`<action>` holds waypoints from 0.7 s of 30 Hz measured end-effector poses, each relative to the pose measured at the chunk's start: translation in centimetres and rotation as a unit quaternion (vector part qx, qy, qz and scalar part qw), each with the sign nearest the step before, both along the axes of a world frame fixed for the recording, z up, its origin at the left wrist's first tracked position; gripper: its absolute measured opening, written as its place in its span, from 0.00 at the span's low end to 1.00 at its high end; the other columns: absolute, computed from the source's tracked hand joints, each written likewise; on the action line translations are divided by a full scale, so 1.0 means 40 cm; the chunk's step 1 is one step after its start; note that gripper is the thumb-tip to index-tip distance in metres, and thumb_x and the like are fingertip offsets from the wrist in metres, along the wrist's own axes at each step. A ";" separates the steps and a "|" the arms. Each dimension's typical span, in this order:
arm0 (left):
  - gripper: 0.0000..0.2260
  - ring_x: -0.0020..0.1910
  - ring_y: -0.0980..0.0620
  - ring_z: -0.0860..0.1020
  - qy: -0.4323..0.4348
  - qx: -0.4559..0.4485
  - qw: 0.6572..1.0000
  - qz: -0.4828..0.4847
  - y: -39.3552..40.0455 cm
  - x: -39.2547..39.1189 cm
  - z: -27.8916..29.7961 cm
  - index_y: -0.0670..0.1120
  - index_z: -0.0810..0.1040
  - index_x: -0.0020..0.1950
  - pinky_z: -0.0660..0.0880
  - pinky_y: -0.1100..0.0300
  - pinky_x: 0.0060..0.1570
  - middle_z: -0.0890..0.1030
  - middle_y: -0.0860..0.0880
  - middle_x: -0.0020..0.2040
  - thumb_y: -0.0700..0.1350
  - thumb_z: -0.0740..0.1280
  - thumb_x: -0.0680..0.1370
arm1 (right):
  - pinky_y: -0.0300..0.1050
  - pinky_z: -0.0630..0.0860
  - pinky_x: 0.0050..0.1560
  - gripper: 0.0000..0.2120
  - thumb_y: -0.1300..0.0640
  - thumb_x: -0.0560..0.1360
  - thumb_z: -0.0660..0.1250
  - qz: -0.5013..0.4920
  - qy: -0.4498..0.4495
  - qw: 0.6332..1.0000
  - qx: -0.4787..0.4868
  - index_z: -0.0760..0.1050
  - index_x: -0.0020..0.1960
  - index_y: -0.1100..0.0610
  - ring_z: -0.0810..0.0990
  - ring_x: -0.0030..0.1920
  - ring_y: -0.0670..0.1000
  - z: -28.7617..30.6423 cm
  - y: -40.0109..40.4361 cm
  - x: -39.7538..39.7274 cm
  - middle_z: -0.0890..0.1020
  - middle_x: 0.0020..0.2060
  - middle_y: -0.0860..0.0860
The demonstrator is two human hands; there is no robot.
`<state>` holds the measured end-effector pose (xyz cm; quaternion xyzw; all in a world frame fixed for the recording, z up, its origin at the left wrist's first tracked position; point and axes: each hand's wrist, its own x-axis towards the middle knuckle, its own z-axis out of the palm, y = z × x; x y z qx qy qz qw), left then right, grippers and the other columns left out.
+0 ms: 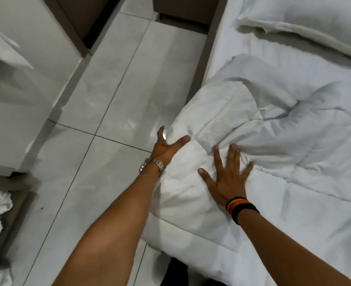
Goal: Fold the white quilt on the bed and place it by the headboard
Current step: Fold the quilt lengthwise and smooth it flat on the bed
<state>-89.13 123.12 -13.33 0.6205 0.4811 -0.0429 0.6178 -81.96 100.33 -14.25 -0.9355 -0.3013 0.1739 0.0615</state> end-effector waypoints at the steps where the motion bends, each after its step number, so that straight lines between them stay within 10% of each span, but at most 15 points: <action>1: 0.64 0.75 0.49 0.70 -0.012 0.006 1.000 -0.020 -0.006 0.021 0.010 0.62 0.49 0.83 0.68 0.57 0.65 0.66 0.53 0.80 0.80 0.74 0.54 | 0.76 0.34 0.76 0.44 0.22 0.75 0.39 -0.007 0.005 1.000 -0.014 0.36 0.85 0.41 0.34 0.84 0.57 0.004 0.005 -0.005 0.35 0.84 0.58; 5: 0.62 0.71 0.51 0.72 -0.046 -0.010 0.999 -0.024 -0.028 0.044 0.061 0.55 0.52 0.84 0.69 0.62 0.61 0.70 0.52 0.76 0.66 0.84 0.59 | 0.76 0.34 0.76 0.47 0.21 0.72 0.34 -0.033 0.041 0.998 -0.045 0.41 0.86 0.43 0.33 0.84 0.59 0.036 0.038 -0.010 0.34 0.84 0.58; 12: 0.47 0.57 0.76 0.76 -0.209 0.289 0.919 0.169 0.118 -0.108 0.271 0.51 0.66 0.78 0.69 0.82 0.53 0.75 0.73 0.63 0.47 0.85 0.63 | 0.66 0.28 0.77 0.39 0.23 0.78 0.44 -0.042 -0.011 0.984 0.172 0.39 0.84 0.36 0.36 0.84 0.56 0.170 0.159 -0.064 0.38 0.85 0.53; 21: 0.61 0.74 0.42 0.72 0.058 0.024 0.997 0.040 0.188 -0.258 0.010 0.52 0.37 0.85 0.68 0.54 0.70 0.69 0.42 0.79 0.57 0.81 0.70 | 0.65 0.33 0.80 0.39 0.26 0.79 0.40 -0.031 0.059 0.998 -0.019 0.43 0.86 0.41 0.35 0.84 0.51 0.015 0.153 -0.118 0.35 0.83 0.44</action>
